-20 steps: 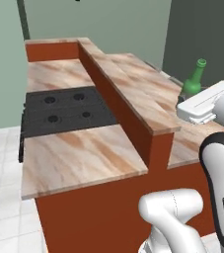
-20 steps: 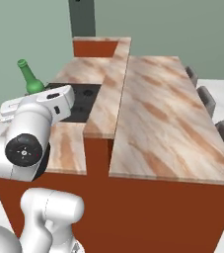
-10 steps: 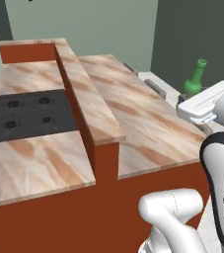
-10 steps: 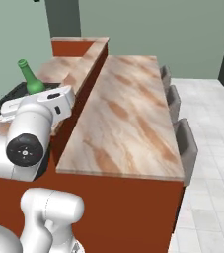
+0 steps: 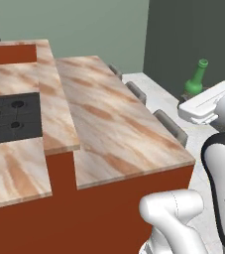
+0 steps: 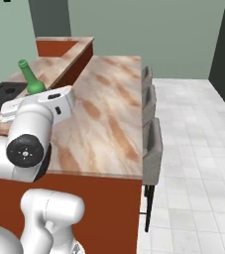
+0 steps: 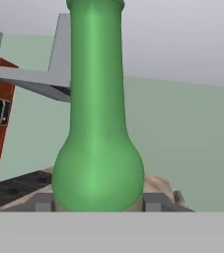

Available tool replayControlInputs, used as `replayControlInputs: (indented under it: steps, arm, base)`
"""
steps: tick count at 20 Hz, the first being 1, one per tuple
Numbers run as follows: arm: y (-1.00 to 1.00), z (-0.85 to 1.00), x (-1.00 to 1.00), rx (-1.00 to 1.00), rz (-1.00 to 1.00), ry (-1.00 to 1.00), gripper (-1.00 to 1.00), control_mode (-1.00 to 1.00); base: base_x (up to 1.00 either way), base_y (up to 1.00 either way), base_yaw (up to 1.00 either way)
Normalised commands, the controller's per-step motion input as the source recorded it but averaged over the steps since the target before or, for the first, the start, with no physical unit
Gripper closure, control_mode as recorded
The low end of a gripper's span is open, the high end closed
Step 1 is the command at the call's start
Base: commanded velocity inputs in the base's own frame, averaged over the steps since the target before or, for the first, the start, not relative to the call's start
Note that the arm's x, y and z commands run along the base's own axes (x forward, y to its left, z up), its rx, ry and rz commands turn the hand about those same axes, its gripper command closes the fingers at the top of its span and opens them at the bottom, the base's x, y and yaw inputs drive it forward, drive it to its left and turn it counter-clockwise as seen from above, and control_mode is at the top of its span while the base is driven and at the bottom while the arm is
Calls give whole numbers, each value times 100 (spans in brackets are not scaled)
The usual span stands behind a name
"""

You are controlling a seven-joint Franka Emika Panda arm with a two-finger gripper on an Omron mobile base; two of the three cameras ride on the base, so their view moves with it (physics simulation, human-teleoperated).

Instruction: Get the candle and the beer from the cabinet and move them to the dining counter.

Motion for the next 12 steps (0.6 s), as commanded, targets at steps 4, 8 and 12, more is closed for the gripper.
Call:
replayControlInputs:
  steps: [4, 8, 12]
  arm:
    - [0, 0, 0, 0, 0, 0, 100, 100]
    - [0, 0, 0, 0, 0, 0, 100, 100]
    - [0, 0, 0, 0, 0, 0, 100, 100]
  base:
    - [57, -20, 0]
    - [71, -3, 5]
    - [64, 0, 7]
